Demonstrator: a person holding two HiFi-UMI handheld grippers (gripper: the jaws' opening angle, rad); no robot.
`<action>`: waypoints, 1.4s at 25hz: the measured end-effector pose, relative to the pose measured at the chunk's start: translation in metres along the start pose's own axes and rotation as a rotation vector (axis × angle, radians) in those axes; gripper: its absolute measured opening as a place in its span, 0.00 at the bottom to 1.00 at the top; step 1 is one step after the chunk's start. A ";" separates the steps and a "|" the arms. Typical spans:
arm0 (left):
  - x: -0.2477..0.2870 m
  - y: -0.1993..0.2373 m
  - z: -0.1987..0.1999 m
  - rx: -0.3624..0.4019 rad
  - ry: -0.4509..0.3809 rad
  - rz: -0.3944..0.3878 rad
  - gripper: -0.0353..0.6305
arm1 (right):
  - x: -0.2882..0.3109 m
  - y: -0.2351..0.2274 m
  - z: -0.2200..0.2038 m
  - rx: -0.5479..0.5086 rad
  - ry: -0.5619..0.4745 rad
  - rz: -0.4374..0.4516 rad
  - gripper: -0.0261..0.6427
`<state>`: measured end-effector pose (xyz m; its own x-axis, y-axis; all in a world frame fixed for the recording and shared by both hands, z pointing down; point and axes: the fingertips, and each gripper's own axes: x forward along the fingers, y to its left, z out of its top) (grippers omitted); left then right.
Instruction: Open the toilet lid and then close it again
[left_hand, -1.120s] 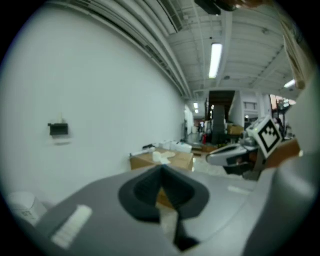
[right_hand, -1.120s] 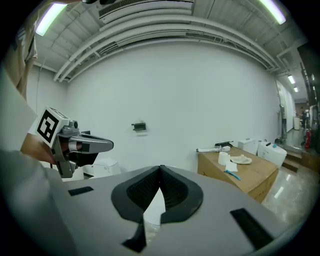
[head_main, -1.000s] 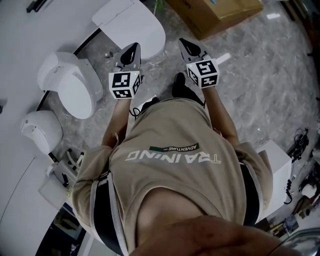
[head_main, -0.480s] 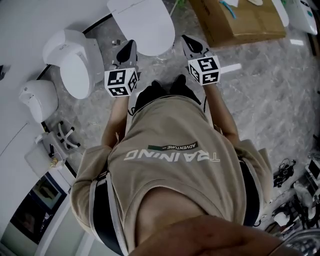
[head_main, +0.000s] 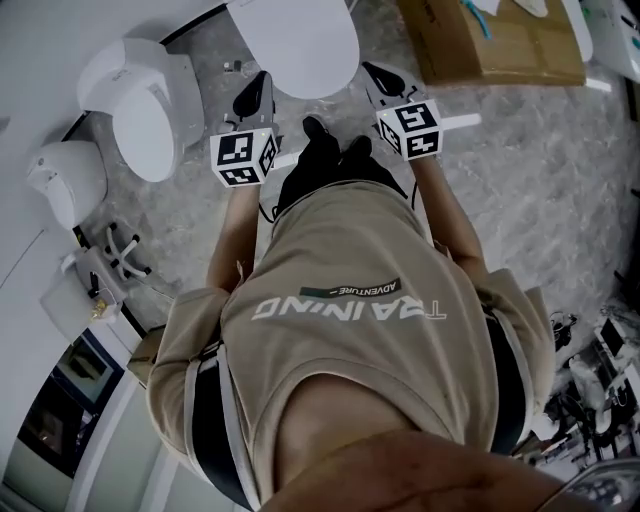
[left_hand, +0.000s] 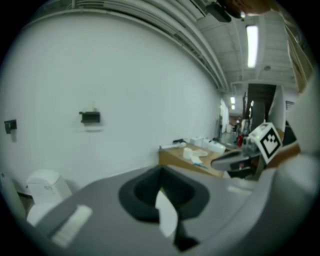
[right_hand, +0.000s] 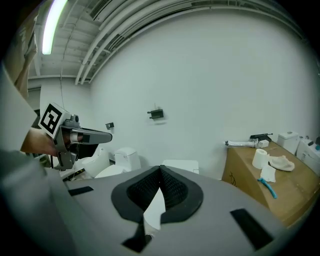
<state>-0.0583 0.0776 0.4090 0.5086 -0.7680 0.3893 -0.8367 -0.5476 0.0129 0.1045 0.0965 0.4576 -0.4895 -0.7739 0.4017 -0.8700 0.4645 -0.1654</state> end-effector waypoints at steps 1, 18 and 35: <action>0.003 0.003 0.000 -0.009 -0.005 0.000 0.06 | 0.003 -0.003 0.002 -0.009 0.008 -0.005 0.06; 0.068 0.060 -0.072 -0.004 0.102 -0.118 0.06 | 0.101 -0.011 -0.027 -0.011 0.193 -0.021 0.06; 0.145 0.045 -0.305 -0.259 0.464 -0.086 0.06 | 0.165 -0.030 -0.297 0.006 0.625 0.219 0.06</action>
<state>-0.0842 0.0433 0.7468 0.4836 -0.4644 0.7419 -0.8484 -0.4574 0.2666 0.0671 0.0824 0.7964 -0.5305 -0.2652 0.8051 -0.7555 0.5787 -0.3072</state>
